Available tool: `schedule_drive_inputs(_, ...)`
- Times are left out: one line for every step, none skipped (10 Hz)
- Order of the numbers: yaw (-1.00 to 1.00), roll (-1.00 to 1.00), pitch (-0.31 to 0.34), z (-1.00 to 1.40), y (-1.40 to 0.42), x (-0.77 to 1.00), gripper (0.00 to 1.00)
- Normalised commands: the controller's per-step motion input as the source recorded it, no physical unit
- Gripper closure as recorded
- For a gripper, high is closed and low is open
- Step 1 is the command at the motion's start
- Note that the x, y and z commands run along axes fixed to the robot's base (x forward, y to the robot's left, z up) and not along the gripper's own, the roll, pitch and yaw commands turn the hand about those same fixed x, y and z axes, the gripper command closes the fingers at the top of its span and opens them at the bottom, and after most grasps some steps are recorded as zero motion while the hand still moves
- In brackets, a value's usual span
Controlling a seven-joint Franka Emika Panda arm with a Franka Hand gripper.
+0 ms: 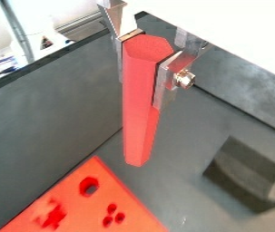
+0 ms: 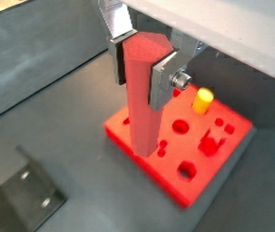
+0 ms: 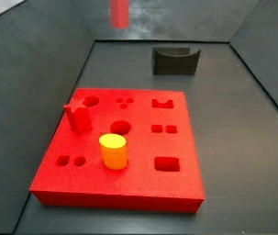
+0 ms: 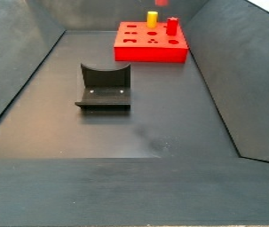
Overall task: Pick up the hexagon object. Move up. Move to above the board. Insert the hexagon object.
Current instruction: Move to above the board, then insert the hexagon object.
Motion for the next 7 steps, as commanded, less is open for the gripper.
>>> schedule_drive_inputs(0.01, 0.0, 0.135, 0.18, -1.0, 0.3, 1.0)
schedule_drive_inputs(0.01, 0.0, 0.128, 0.19, -1.0, 0.32, 1.0)
schedule_drive_inputs(0.01, 0.02, 0.134, 0.14, -0.68, 0.25, 1.0)
schedule_drive_inputs(0.01, 0.03, 0.128, 0.1, -0.5, 0.21, 1.0)
schedule_drive_inputs(0.01, 0.03, 0.104, 0.06, -0.25, 0.13, 1.0)
schedule_drive_inputs(0.0, -0.15, -0.193, -0.67, 0.44, -0.34, 1.0)
schedule_drive_inputs(0.0, -0.07, -0.167, -0.69, 0.42, -0.4, 1.0)
